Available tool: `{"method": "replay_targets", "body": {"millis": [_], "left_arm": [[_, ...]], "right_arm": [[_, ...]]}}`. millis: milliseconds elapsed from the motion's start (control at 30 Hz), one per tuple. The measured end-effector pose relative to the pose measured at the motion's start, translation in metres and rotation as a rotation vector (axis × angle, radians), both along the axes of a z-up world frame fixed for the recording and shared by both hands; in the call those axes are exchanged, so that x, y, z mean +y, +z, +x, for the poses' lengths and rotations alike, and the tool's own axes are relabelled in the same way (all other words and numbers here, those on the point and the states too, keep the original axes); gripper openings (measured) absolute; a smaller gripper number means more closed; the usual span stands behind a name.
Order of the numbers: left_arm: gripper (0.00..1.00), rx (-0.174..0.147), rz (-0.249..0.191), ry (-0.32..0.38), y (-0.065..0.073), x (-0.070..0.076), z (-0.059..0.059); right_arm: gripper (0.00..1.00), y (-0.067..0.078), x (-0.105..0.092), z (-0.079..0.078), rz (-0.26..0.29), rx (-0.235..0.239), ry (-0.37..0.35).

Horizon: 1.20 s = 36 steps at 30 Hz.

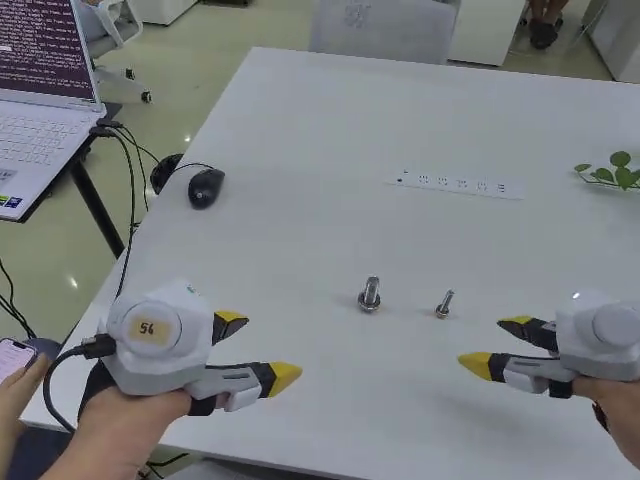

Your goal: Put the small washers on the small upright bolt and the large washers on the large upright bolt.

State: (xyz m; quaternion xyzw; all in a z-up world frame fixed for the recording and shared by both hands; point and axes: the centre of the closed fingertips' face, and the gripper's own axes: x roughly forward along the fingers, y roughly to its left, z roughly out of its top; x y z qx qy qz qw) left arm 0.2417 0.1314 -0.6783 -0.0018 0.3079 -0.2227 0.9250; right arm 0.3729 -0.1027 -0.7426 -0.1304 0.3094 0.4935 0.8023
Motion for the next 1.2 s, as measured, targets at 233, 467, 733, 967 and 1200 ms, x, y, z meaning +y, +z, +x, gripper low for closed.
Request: {"method": "replay_targets", "body": {"millis": [233, 467, 733, 967, 1200], "left_arm": [[0.57, 0.004, -0.037, 0.020, -0.006, -0.002, 0.003], [0.59, 0.007, -0.041, 0.026, -0.012, -0.006, 0.005], [0.59, 0.006, -0.039, 0.023, -0.013, -0.007, 0.005], [0.60, -0.001, -0.021, 0.009, -0.011, -0.007, 0.004], [0.61, -0.014, -0.001, -0.015, -0.011, -0.008, 0.002]], "right_arm": [[0.66, -0.021, -0.003, -0.017, 0.024, 0.048, -0.041], [0.69, -0.028, -0.004, -0.032, 0.039, 0.070, -0.053], [0.70, -0.023, -0.004, -0.036, 0.065, 0.062, -0.068], [0.70, -0.020, -0.007, -0.038, 0.061, 0.043, -0.064], [0.71, -0.016, -0.005, -0.040, 0.048, 0.009, -0.034]]}}
